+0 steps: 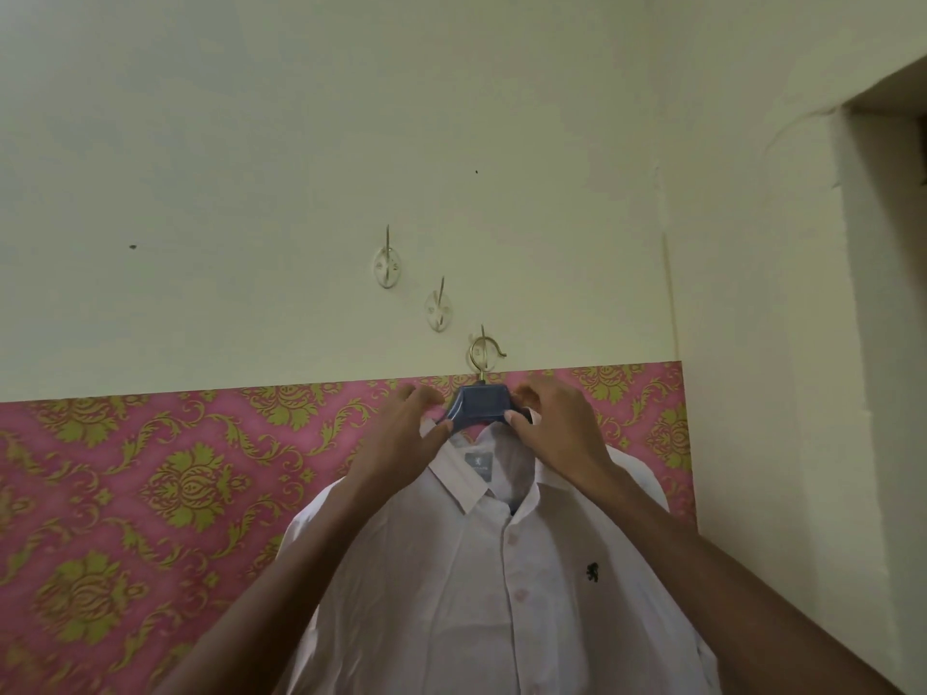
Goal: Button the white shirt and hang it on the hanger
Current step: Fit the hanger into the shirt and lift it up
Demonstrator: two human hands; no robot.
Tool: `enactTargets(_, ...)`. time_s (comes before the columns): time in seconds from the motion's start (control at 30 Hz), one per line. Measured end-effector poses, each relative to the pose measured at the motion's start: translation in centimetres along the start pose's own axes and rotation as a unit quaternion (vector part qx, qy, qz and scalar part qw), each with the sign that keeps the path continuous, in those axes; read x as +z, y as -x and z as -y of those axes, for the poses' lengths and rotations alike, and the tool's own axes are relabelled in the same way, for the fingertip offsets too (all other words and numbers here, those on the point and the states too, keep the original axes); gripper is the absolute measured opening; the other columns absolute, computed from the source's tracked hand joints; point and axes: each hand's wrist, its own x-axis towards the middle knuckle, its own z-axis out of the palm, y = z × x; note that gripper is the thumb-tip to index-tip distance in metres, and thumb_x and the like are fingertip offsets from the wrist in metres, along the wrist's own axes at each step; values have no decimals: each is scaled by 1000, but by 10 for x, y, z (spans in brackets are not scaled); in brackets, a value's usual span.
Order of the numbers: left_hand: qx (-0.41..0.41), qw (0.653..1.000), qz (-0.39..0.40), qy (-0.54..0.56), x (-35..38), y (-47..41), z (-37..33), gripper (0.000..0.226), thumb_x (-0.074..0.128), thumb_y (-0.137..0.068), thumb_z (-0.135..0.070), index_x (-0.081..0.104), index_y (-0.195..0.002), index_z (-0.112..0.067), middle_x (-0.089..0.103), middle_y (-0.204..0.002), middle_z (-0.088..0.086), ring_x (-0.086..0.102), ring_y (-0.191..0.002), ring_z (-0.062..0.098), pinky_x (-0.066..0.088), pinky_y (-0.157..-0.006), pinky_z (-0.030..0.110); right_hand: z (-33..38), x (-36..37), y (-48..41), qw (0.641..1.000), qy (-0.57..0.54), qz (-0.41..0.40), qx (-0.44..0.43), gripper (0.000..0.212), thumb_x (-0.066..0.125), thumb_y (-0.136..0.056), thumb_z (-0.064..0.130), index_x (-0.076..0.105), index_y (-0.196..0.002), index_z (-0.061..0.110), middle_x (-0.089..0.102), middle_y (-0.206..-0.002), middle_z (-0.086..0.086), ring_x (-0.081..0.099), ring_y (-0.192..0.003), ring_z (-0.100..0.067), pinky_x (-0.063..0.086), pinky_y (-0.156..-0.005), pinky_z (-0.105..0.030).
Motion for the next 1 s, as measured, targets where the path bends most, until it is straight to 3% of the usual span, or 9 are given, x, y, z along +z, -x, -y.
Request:
enactTargets(0.2, -2, 993, -64, 100, -14, 30, -14, 8, 67, -87, -20, 66, -95, -19, 65, -86, -7, 58, -76, 2, 44, -65, 15, 15, -11, 33, 993, -115, -3, -15, 17, 71, -85, 15, 72, -101, 16, 70, -90, 6, 63, -81, -4, 44, -72, -4)
enactTargets(0.33, -41, 984, -58, 166, -26, 60, -22, 6, 68, -87, -15, 66, -87, -21, 65, -78, -7, 57, -69, 2, 42, -62, 13, 32, -18, 56, 989, -147, 15, 7, 10, 70, -86, 16, 73, -96, 18, 72, -86, 6, 65, -78, -4, 50, -69, -11)
enactTargets(0.43, -75, 975, -69, 197, -48, 84, -25, 5, 67, -88, -17, 67, -88, -23, 64, -77, -14, 57, -70, 0, 43, -63, 12, 54, -29, 73, 984, -175, 14, 37, 9, 69, -87, 16, 74, -94, 17, 72, -85, 5, 65, -76, -3, 46, -65, -7)
enactTargets(0.6, -98, 959, -68, 256, -110, 131, -23, 7, 66, -89, -21, 66, -87, -28, 65, -76, -12, 59, -72, 5, 49, -67, 20, 107, -42, 104, 978, -194, 9, 70, 8, 68, -88, 21, 74, -94, 22, 73, -83, 10, 66, -73, -1, 49, -66, -13)
enactTargets(0.8, -100, 961, -42, 256, -190, 193, -9, 3, 68, -89, -23, 68, -88, -26, 69, -78, -8, 61, -72, 3, 51, -68, 18, 189, -48, 155, 967, -232, 23, 99, 8, 68, -87, 22, 73, -94, 19, 74, -80, 5, 70, -75, -12, 61, -72, -36)
enactTargets(1.0, -98, 963, -31, 249, -269, 258, -5, 4, 65, -90, -25, 67, -87, -28, 66, -76, -12, 58, -69, -2, 46, -62, 11, 276, -68, 210, 957, -271, 35, 99, 7, 67, -88, 18, 73, -92, 18, 74, -78, 4, 70, -72, -11, 60, -71, -34)
